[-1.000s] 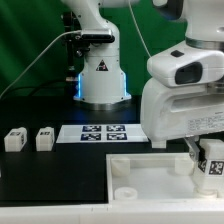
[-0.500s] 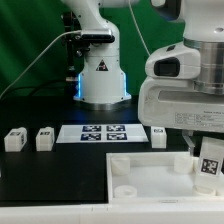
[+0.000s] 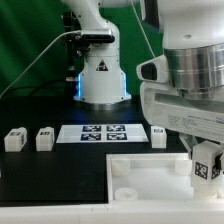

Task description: Assemble one leg

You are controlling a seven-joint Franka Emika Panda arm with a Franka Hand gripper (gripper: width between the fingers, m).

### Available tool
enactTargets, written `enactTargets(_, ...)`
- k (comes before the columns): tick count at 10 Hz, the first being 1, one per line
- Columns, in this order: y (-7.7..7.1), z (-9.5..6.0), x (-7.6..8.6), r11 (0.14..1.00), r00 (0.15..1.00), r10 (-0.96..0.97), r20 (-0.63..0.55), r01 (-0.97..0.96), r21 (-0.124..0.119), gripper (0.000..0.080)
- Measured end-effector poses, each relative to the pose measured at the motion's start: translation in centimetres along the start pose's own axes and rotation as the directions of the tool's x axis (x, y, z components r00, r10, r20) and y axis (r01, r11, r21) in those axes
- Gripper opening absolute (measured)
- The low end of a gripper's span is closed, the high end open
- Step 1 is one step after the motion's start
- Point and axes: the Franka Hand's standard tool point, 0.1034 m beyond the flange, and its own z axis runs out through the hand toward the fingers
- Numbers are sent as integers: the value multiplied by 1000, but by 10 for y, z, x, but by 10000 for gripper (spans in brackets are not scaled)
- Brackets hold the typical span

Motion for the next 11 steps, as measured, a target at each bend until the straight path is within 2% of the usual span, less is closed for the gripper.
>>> enactTargets(1,1,2,-4,991,992,130,4,-130,18,299)
enactTargets(3,0,4,-9,959,959,281,23,-282,24,298)
enactTargets(5,0,5,-9,962,962,272,23,-272,24,297)
enactTargets(6,0,5,-9,962,962,271,23,-272,23,499)
enactTargets(7,1,6,-10,970,970,242,20,-243,19,499)
enactTargets(8,4,7,-14,989,989,145,17,-145,-1,612)
enactTargets(9,8,7,-13,997,997,78,20,-77,-25,641)
enactTargets(11,7,1,-4,967,967,-253,-11,252,-47,648)
